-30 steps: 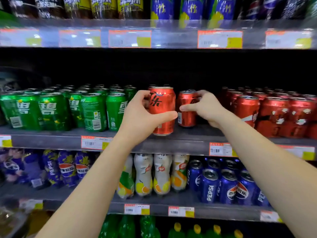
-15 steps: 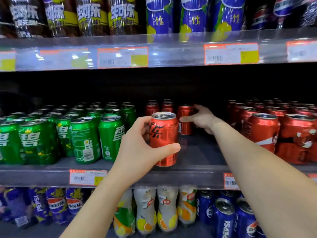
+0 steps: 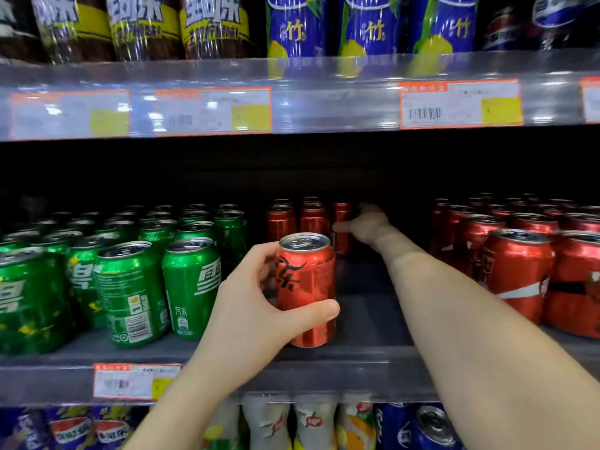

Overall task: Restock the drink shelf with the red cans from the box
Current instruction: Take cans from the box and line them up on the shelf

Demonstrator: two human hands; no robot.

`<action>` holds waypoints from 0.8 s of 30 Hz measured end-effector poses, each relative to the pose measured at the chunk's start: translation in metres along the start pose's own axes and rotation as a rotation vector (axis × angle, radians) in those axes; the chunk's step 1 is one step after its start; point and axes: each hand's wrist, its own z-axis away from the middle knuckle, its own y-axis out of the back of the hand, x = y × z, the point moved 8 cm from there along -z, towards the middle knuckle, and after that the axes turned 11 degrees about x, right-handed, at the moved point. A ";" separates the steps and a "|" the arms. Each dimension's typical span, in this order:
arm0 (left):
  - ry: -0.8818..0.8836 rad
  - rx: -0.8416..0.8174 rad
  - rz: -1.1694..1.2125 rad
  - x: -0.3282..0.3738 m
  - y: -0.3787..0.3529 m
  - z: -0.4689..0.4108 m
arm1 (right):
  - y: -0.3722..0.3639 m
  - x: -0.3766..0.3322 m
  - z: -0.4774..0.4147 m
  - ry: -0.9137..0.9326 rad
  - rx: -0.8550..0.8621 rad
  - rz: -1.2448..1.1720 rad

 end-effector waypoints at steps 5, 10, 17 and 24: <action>0.009 -0.002 -0.001 -0.006 -0.001 -0.003 | -0.009 0.006 -0.008 0.005 0.032 -0.027; -0.005 -0.003 -0.010 -0.005 -0.004 -0.001 | -0.009 0.008 -0.012 0.020 0.059 -0.033; 0.006 0.019 0.006 -0.007 -0.004 -0.001 | -0.012 0.006 -0.012 0.008 0.043 0.036; 0.028 0.035 -0.008 -0.012 -0.006 -0.002 | -0.006 -0.002 0.000 0.003 0.033 0.116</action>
